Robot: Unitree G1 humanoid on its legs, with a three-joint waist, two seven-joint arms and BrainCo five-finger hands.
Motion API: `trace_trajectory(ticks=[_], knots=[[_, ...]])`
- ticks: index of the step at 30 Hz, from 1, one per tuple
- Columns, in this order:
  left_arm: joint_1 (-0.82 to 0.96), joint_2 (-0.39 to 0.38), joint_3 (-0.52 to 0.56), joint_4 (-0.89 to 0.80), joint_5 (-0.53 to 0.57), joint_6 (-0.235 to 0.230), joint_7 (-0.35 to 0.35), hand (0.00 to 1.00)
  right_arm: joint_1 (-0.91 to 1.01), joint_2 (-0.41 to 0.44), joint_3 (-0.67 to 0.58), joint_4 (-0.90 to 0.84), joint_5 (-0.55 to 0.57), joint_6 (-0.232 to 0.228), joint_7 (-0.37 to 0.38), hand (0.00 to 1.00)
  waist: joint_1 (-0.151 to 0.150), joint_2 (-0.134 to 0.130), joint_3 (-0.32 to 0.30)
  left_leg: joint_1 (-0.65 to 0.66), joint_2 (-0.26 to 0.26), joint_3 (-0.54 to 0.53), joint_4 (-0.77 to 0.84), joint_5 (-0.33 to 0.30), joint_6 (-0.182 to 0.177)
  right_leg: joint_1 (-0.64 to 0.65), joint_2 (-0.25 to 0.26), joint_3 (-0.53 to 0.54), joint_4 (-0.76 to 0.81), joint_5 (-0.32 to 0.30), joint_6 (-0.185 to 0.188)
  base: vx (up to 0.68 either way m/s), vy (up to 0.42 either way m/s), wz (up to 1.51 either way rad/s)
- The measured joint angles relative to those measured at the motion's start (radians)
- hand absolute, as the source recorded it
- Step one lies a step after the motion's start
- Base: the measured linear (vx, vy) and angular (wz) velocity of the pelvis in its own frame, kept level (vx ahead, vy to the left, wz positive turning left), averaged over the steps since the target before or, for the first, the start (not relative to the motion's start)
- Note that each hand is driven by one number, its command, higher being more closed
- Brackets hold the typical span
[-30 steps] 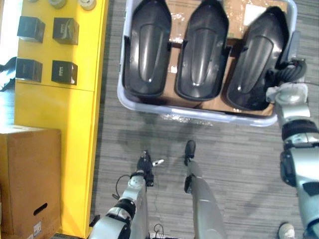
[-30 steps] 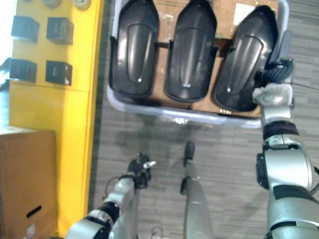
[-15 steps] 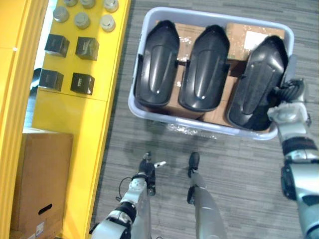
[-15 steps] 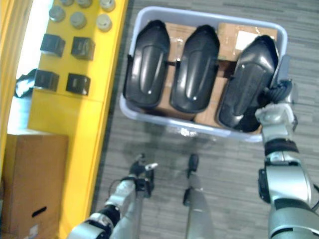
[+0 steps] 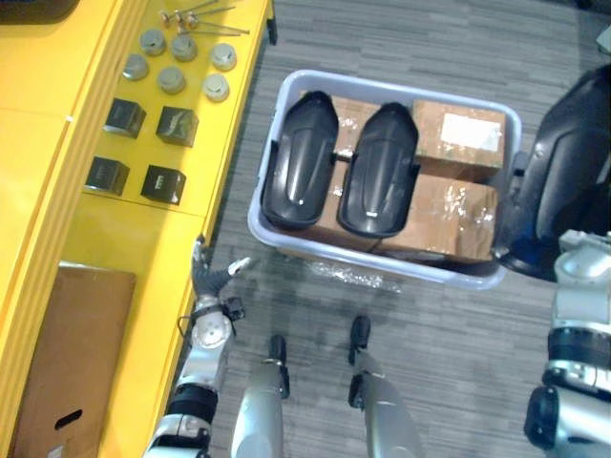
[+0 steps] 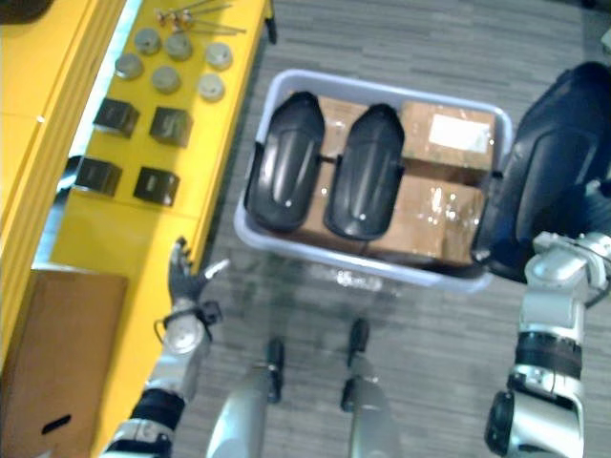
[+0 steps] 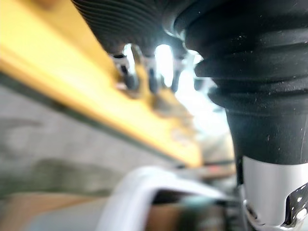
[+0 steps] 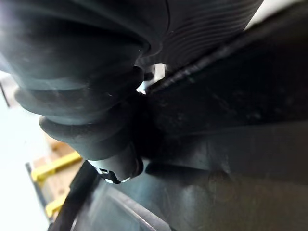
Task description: Walk over and take plastic housings, then place them on the shelf
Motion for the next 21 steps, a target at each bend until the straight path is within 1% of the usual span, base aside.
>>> trace_trajectory(ticks=[1,2,4,5,6,7,8,9,10,12,13,15,18,19,21], knots=[[0.013,0.008,-0.015,-0.065,0.015,-0.001,0.003,0.00,0.029,0.008,-0.010,-0.026,-0.002,0.008,-0.007,1.00,-0.001,0.000,0.000,0.015,-0.003,-0.012,-0.009,0.000,-0.001,0.017,-0.001,-0.006,0.000,-0.005,0.000,0.02,-0.008,0.22],[0.017,0.009,-0.023,-0.093,0.017,-0.001,0.002,0.00,0.045,0.012,-0.014,-0.042,-0.009,0.008,-0.012,1.00,-0.001,-0.001,-0.003,0.018,-0.004,-0.016,-0.011,0.001,-0.001,0.022,-0.001,-0.009,0.000,-0.007,0.000,0.00,0.001,0.16],[0.039,0.008,-0.044,-0.187,0.018,-0.002,-0.003,0.00,0.075,0.039,-0.013,-0.110,-0.045,0.009,-0.015,1.00,-0.002,-0.019,-0.015,0.026,-0.011,-0.017,-0.028,0.010,0.000,0.024,-0.006,-0.010,-0.005,-0.007,0.000,0.00,0.002,0.08],[0.043,0.008,-0.055,-0.202,0.018,-0.002,-0.006,0.00,0.081,0.044,-0.012,-0.128,-0.055,0.009,-0.016,1.00,-0.002,-0.020,-0.015,0.031,-0.012,-0.018,-0.030,0.010,0.000,0.031,-0.006,-0.012,-0.008,-0.007,0.000,0.02,0.008,0.09],[0.054,0.008,-0.076,-0.229,0.012,-0.002,-0.022,0.00,0.089,0.056,-0.006,-0.161,-0.082,0.011,-0.016,1.00,-0.004,-0.021,-0.016,0.046,-0.014,-0.021,-0.032,0.010,0.000,0.051,-0.008,-0.016,-0.017,-0.006,0.001,0.03,0.021,0.11],[0.067,0.006,-0.099,-0.256,0.004,-0.001,-0.043,0.00,0.099,0.067,0.006,-0.193,-0.110,0.014,-0.016,1.00,-0.011,-0.021,-0.031,0.055,-0.018,-0.026,-0.040,0.010,0.000,0.062,-0.010,-0.023,-0.024,-0.006,0.001,0.03,0.025,0.14],[0.073,0.006,-0.110,-0.272,0.000,-0.001,-0.054,0.00,0.107,0.071,0.013,-0.211,-0.125,0.015,-0.016,1.00,-0.014,-0.020,-0.042,0.054,-0.020,-0.029,-0.042,0.011,0.001,0.064,-0.011,-0.026,-0.029,-0.006,0.002,0.03,0.031,0.18],[0.080,0.007,-0.126,-0.301,-0.013,-0.002,-0.078,0.00,0.110,0.076,0.036,-0.243,-0.150,0.019,-0.017,1.00,-0.025,-0.020,-0.050,0.064,-0.023,-0.037,-0.042,0.011,0.001,0.083,-0.012,-0.032,-0.040,-0.004,0.004,0.04,0.026,0.13],[0.079,0.008,-0.137,-0.310,-0.028,-0.002,-0.091,0.00,0.111,0.078,0.049,-0.256,-0.162,0.020,-0.017,1.00,-0.027,-0.022,-0.052,0.072,-0.024,-0.038,-0.043,0.010,0.001,0.093,-0.012,-0.033,-0.044,-0.004,0.004,0.04,0.036,0.08],[0.063,0.011,-0.193,-0.322,-0.138,-0.002,-0.151,0.00,0.110,0.098,0.107,-0.309,-0.210,0.024,-0.017,1.00,-0.030,-0.027,-0.080,0.086,-0.029,-0.037,-0.049,0.010,0.001,0.110,-0.014,-0.031,-0.063,0.002,0.011,0.01,0.041,-0.01],[0.054,0.014,-0.213,-0.322,-0.168,-0.002,-0.168,0.00,0.110,0.105,0.123,-0.322,-0.223,0.023,-0.017,1.00,-0.030,-0.027,-0.088,0.086,-0.029,-0.036,-0.050,0.010,0.002,0.110,-0.014,-0.031,-0.067,0.003,0.012,0.00,0.040,0.01],[-0.004,0.030,-0.299,-0.322,-0.286,0.002,-0.238,0.00,0.106,0.139,0.184,-0.363,-0.278,0.010,-0.013,1.00,-0.030,-0.028,-0.092,0.092,-0.031,-0.035,-0.049,0.009,0.003,0.124,-0.014,-0.029,-0.081,0.013,0.015,-0.01,0.038,-0.01],[-0.088,0.041,-0.401,-0.315,-0.346,0.015,-0.290,0.00,0.096,0.188,0.251,-0.405,-0.316,-0.011,-0.009,1.00,-0.030,-0.029,-0.093,0.082,-0.031,-0.021,-0.033,0.002,0.008,0.124,-0.014,-0.015,-0.105,0.033,0.015,-0.04,0.050,-0.12],[-0.103,0.038,-0.418,-0.308,-0.348,0.017,-0.293,0.00,0.093,0.197,0.263,-0.411,-0.317,-0.015,-0.009,1.00,-0.031,-0.029,-0.093,0.081,-0.031,-0.017,-0.029,0.000,0.010,0.124,-0.014,-0.008,-0.108,0.036,0.017,-0.06,0.074,-0.20],[-0.161,0.005,-0.461,-0.256,-0.340,0.040,-0.298,0.00,0.087,0.235,0.294,-0.448,-0.335,-0.024,-0.009,1.00,-0.044,-0.028,-0.093,0.076,-0.032,-0.013,-0.017,-0.007,0.014,0.124,-0.015,-0.002,-0.110,0.040,0.020,-0.05,0.069,-0.08]])
